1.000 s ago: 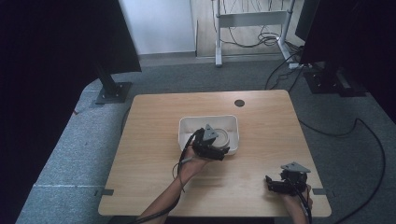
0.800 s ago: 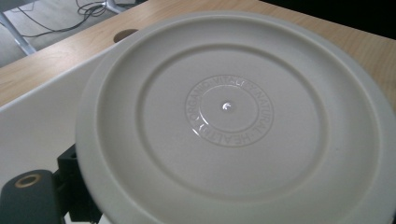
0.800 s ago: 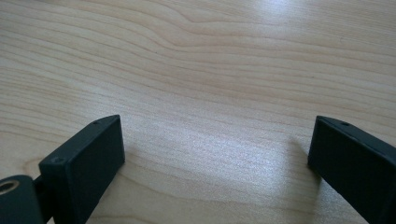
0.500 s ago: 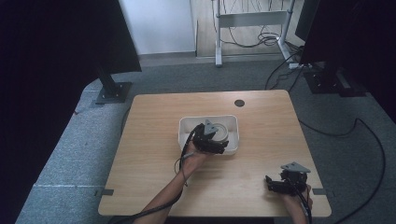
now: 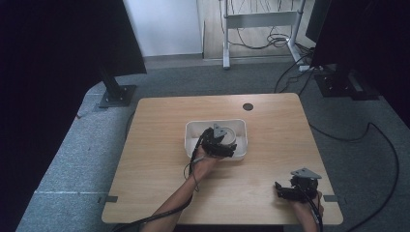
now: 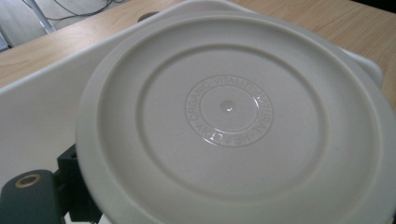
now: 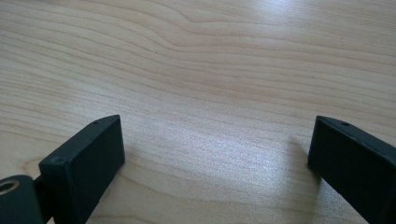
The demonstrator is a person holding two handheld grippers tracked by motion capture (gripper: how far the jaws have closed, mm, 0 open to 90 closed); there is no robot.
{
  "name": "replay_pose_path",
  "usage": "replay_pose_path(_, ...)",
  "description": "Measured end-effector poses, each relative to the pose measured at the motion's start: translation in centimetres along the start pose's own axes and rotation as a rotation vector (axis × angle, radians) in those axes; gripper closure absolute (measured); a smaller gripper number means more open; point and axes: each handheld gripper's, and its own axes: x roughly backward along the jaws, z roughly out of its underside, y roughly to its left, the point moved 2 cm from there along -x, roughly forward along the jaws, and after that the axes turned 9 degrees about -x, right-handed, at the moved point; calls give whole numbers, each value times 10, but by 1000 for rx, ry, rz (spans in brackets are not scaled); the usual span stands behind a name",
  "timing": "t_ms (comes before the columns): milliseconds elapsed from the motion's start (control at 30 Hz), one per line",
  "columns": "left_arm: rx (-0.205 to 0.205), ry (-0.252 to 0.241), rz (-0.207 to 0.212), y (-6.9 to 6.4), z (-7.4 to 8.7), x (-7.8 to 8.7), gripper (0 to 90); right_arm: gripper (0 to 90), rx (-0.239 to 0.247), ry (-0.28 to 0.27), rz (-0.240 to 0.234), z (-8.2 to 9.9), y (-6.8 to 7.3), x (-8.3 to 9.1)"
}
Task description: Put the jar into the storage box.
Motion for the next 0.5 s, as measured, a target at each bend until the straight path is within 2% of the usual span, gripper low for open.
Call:
replay_pose_path(367, 4, 31, -24, -4, 5, -7, 102, 32, 0, 0, 0, 0, 0, 0)
replay_pose_path(500, -7, 56, -47, -5, 7, -8, 102, 32, 0, 0, 0, 0, 0, 0)
